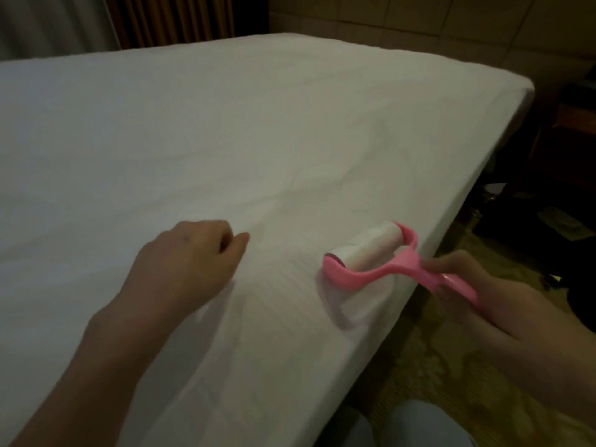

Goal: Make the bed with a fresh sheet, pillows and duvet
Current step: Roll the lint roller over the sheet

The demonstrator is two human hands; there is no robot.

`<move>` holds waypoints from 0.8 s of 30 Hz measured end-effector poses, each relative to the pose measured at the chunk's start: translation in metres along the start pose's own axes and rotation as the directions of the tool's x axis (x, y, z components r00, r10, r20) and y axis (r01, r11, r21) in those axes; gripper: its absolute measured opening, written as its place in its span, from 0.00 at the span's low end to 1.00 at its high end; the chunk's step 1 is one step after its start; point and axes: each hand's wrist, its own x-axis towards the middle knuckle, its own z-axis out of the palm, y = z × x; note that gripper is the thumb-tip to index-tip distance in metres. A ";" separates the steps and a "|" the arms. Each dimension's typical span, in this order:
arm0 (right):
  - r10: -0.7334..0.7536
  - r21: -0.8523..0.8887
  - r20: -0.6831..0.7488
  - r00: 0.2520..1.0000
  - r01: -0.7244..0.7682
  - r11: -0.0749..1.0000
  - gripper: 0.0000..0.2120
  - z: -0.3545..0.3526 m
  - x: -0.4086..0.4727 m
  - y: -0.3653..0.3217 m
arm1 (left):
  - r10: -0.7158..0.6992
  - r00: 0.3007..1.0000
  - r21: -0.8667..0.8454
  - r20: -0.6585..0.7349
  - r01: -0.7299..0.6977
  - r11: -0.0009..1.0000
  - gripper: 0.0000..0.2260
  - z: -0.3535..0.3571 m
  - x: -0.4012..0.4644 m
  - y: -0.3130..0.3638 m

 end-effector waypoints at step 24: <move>-0.186 -0.093 -0.118 0.975 0.175 0.980 0.11 0.031 0.150 0.004 | -0.002 1.000 -0.008 0.017 0.002 1.000 0.19 0.053 0.068 0.034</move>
